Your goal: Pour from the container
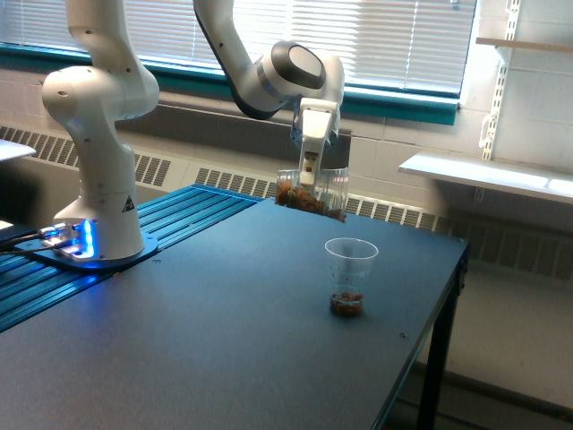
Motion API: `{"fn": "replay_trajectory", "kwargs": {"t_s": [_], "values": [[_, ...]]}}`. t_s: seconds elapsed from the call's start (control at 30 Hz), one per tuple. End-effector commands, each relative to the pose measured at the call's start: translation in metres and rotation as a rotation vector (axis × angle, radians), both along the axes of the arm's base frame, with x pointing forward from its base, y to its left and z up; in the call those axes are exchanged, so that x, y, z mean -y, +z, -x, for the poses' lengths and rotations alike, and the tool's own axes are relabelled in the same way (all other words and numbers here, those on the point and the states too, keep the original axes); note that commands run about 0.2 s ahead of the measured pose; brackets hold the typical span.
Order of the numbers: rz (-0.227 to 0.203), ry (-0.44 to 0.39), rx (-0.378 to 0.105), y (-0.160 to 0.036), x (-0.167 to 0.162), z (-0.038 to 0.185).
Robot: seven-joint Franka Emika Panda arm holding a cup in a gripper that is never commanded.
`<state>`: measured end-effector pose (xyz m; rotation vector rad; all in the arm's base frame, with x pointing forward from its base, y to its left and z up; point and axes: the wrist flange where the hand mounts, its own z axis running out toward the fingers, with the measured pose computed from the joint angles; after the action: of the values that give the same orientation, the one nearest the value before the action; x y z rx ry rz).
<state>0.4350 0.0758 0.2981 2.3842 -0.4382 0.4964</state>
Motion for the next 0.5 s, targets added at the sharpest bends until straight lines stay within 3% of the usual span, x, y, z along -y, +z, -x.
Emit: {"fn": "replay_trajectory", "kwargs": {"t_s": [0.03, 0.5], "values": [[0.012, 0.012, -0.006, 0.0042, -0.0039, -0.003], [0.035, 0.009, -0.015, 0.0067, -0.0034, -0.0038]]}}
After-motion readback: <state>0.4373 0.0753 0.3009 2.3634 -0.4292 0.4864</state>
